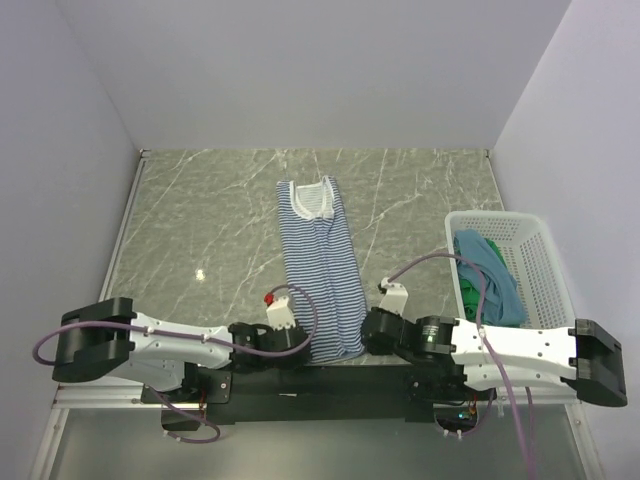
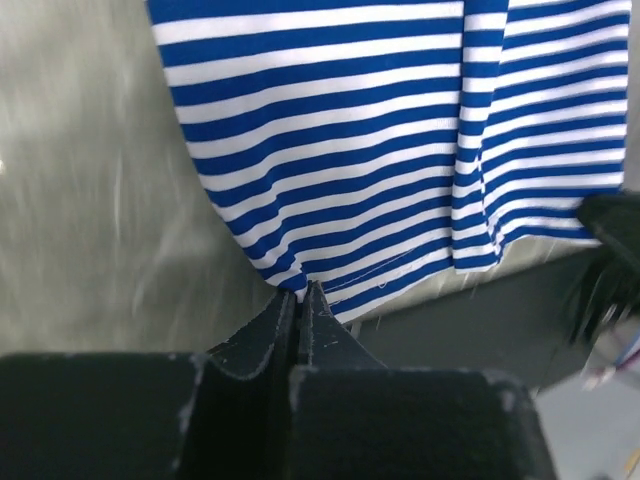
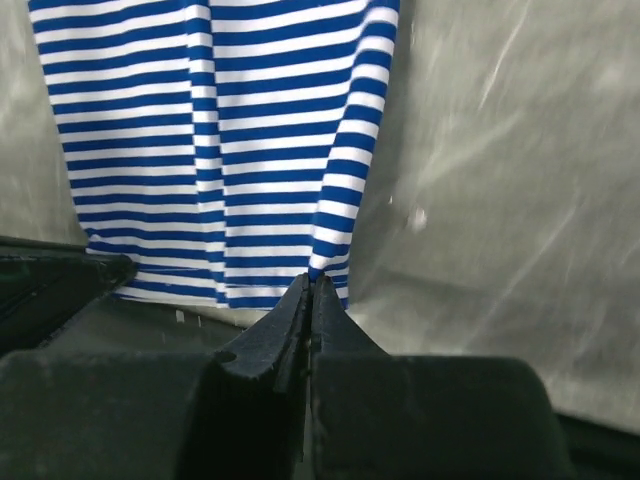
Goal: Fold and stack the tank tops
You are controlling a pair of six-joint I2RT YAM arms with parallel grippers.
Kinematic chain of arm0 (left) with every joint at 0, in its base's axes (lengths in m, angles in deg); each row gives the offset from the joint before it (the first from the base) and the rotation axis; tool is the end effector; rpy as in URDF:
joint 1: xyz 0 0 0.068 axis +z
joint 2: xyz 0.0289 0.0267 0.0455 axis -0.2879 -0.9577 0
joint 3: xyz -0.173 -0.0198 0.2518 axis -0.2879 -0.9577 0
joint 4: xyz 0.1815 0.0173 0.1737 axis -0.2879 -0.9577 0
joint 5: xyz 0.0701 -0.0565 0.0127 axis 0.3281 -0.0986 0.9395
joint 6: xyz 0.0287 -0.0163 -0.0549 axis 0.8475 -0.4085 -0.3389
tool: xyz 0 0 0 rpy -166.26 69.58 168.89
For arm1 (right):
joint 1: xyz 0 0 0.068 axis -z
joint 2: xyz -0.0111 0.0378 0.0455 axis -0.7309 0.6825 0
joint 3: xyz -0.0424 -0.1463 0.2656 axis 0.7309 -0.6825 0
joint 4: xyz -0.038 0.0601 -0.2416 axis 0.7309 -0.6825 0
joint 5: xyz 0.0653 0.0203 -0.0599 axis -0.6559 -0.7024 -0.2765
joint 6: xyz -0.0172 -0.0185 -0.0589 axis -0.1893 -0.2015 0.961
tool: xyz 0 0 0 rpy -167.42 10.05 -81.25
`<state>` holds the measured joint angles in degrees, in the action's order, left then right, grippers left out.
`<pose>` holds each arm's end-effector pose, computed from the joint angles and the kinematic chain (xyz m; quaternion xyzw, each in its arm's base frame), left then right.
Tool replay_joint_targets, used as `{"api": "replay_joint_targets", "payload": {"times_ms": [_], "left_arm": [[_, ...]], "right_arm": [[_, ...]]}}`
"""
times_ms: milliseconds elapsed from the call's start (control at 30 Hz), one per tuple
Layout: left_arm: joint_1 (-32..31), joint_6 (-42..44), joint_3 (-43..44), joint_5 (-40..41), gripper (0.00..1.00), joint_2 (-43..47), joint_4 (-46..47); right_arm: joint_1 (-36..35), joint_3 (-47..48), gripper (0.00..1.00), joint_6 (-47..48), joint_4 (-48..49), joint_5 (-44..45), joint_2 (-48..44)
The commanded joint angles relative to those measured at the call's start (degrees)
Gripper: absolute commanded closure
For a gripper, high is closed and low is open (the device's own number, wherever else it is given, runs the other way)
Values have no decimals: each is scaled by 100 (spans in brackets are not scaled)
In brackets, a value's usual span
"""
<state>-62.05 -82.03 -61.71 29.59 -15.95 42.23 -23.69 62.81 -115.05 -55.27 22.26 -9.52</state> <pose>0.0582 -0.2018 0.1726 -0.0972 0.9353 -0.2623 0.2167 0.0653 0.1289 0.1963 0.0035 0.9421 0.1873 0.2782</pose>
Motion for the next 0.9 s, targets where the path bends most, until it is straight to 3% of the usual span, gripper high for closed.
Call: {"api": "replay_joint_targets", "payload": {"times_ms": [0,267,567,867], "left_arm": [[-330,-572,9,14,99,231,-1304],[-85,-433,448,551,99,900,-1770],[1074,577,809,489,99,1463,-1648],[2479,1667,1283,130,99,1121,-1191]], "right_arm": [[-423,150,100,-780,-723,493,-162],[-371,1028,100,-508,-1093,1012,102],[587,1574,100,625,-505,890,488],[1448,2075,100,1645,303,600,1234]]}}
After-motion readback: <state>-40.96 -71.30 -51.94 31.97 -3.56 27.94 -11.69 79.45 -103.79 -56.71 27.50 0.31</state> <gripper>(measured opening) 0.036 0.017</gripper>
